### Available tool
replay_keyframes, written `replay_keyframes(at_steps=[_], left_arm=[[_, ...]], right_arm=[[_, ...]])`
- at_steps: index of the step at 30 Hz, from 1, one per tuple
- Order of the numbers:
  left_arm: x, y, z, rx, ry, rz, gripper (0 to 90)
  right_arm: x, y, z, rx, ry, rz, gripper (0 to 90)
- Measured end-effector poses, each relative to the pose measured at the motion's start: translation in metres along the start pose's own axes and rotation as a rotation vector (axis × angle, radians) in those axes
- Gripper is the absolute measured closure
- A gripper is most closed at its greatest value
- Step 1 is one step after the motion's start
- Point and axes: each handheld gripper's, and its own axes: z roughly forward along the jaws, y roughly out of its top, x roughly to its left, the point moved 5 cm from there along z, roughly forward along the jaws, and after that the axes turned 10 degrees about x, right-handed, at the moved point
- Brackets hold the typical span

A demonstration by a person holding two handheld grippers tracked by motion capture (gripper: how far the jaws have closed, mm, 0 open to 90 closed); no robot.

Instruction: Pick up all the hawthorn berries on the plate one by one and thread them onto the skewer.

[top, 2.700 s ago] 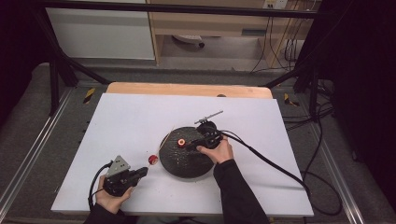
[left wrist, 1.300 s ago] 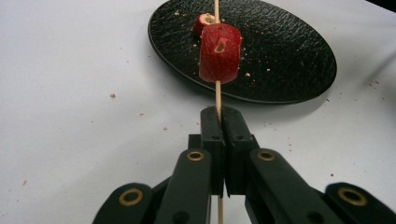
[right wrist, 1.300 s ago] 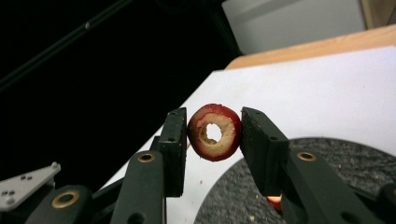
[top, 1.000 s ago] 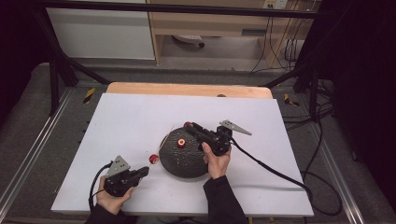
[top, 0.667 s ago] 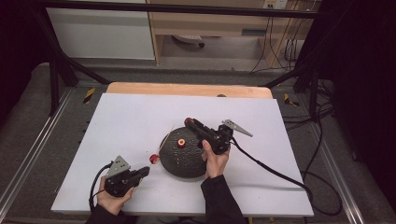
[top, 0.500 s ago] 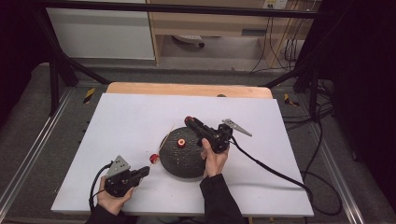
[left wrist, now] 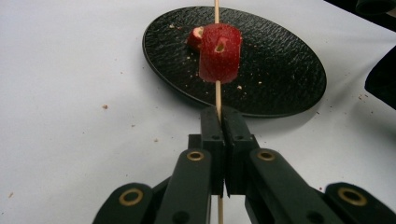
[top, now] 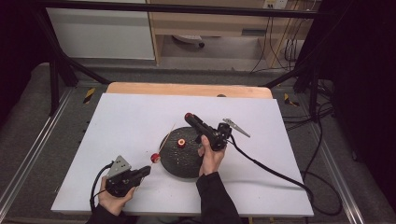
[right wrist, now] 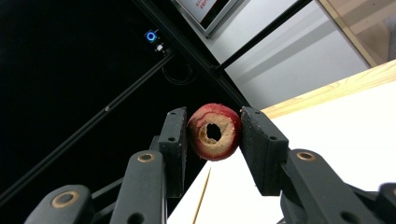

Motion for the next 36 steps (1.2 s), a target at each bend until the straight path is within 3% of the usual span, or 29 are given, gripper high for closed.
replay_keyframes(at_steps=[15,25,36], left_arm=[[-0.007,0.003,0.002,-0.017,-0.009,0.003,88.3],[-0.008,0.004,0.002,-0.024,-0.015,-0.003,88.3],[-0.011,0.005,0.004,-0.021,-0.023,-0.003,88.3]], right_arm=[[0.007,-0.002,0.012,-0.014,0.03,0.024,62.7],[0.0,-0.007,0.018,-0.024,0.026,0.042,62.8],[-0.004,-0.012,0.021,-0.021,0.016,0.028,62.8]])
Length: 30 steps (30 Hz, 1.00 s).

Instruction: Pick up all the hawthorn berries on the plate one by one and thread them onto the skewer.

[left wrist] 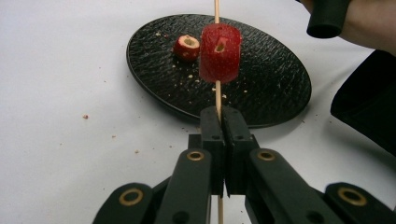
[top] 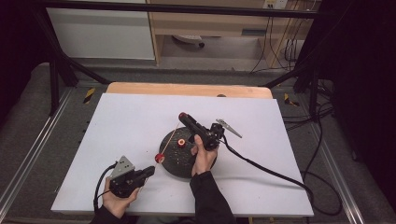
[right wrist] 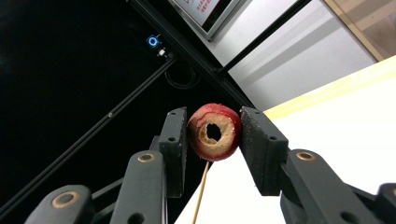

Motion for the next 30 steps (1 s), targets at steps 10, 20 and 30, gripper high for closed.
replay_keyframes(at_steps=[10,20,30], left_arm=[[-0.001,0.0,0.001,0.003,-0.001,0.0,88.3],[-0.003,0.001,0.003,0.001,-0.011,-0.022,88.3],[-0.008,0.003,0.007,-0.006,-0.007,-0.055,88.3]], right_arm=[[-0.001,-0.002,0.001,0.005,-0.004,-0.006,62.9],[-0.002,-0.009,0.002,0.019,-0.003,-0.007,62.9],[-0.002,-0.016,0.003,0.028,-0.002,-0.005,63.0]])
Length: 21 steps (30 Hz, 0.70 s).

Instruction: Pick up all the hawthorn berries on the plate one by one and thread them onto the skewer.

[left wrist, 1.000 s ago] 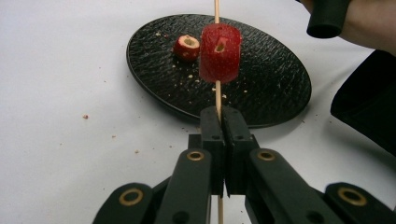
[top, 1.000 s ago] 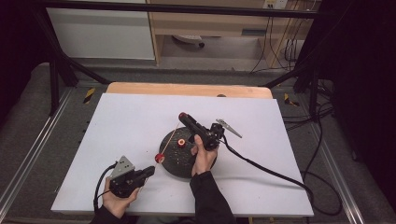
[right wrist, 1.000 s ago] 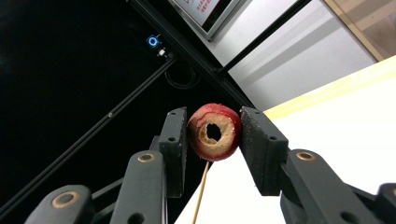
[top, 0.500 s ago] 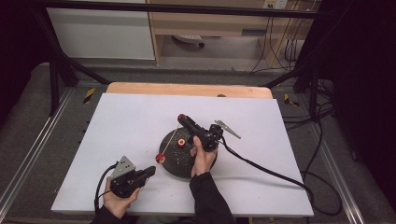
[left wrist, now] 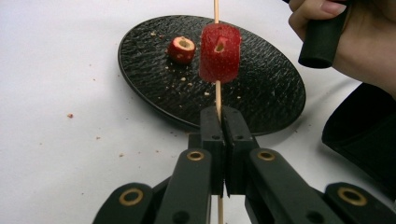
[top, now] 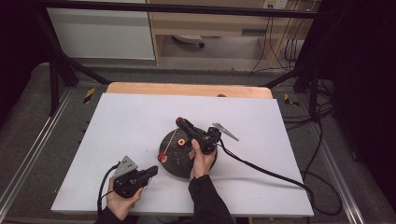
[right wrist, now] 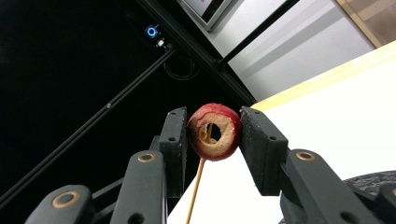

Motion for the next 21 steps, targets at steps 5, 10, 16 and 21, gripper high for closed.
replay_keyframes(at_steps=[5,10,16,21], left_arm=[[-0.0026,0.0001,0.002,-0.003,0.002,-0.007,88.3],[-0.0044,0.0001,0.002,-0.007,0.005,-0.002,88.3],[-0.005,0.0002,0.0017,-0.009,0.012,0.004,88.4],[-0.0037,0.002,-0.0026,-0.023,0.021,0.002,88.5]], right_arm=[[0.0038,0.0002,-0.0025,0.001,0.008,-0.009,63.0],[0.0065,-0.0002,-0.0044,0.005,0.012,-0.017,63.1],[0.0088,0.0007,-0.0062,0.019,0.01,-0.013,63.2],[0.0087,0.001,-0.007,0.012,-0.004,-0.018,63.4]])
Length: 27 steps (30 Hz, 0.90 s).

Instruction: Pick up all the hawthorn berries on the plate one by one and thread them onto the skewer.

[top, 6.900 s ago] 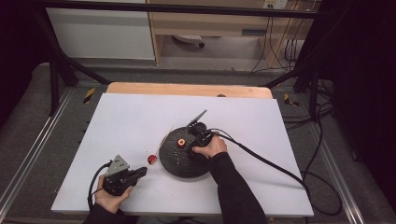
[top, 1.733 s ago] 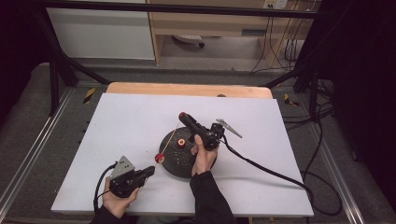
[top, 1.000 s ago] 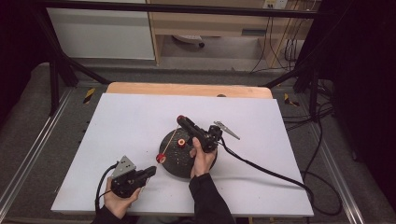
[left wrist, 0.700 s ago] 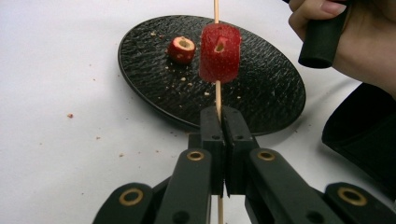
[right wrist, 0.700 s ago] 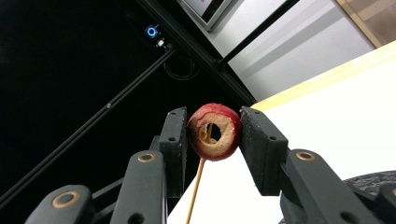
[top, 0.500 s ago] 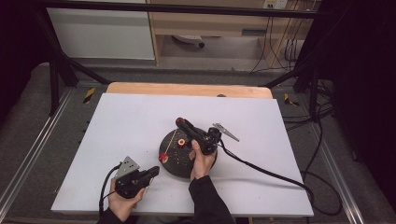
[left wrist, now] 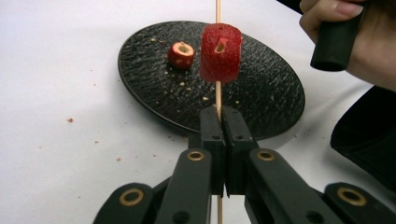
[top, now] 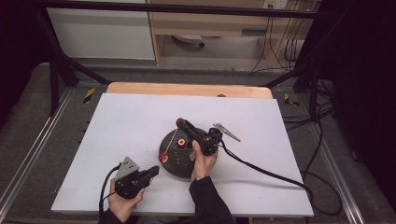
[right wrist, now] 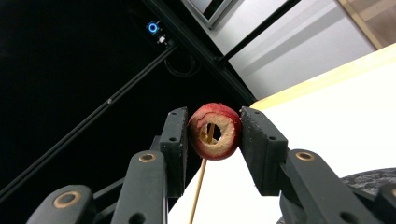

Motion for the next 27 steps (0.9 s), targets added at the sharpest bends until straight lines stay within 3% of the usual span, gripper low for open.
replay_keyframes(at_steps=[6,13,19,23,27], left_arm=[[-0.001,0.0,0.001,0.012,-0.015,-0.011,88.5],[-0.005,0.0,0.003,0.029,-0.011,0.009,88.5],[-0.004,0.0,0.003,0.034,-0.003,0.009,88.5],[-0.003,0.002,0.003,0.022,0.004,0.0,88.5],[-0.002,0.003,0.004,0.018,0.012,-0.006,88.5]], right_arm=[[-0.003,-0.001,0.003,0.0,-0.014,-0.03,63.5],[-0.002,0.003,0.0,0.017,-0.006,-0.052,63.6],[-0.002,0.006,0.0,0.034,0.001,-0.058,63.5],[-0.004,-0.002,0.003,0.076,0.009,-0.052,63.5],[-0.005,-0.008,0.004,0.083,0.013,-0.039,63.5]])
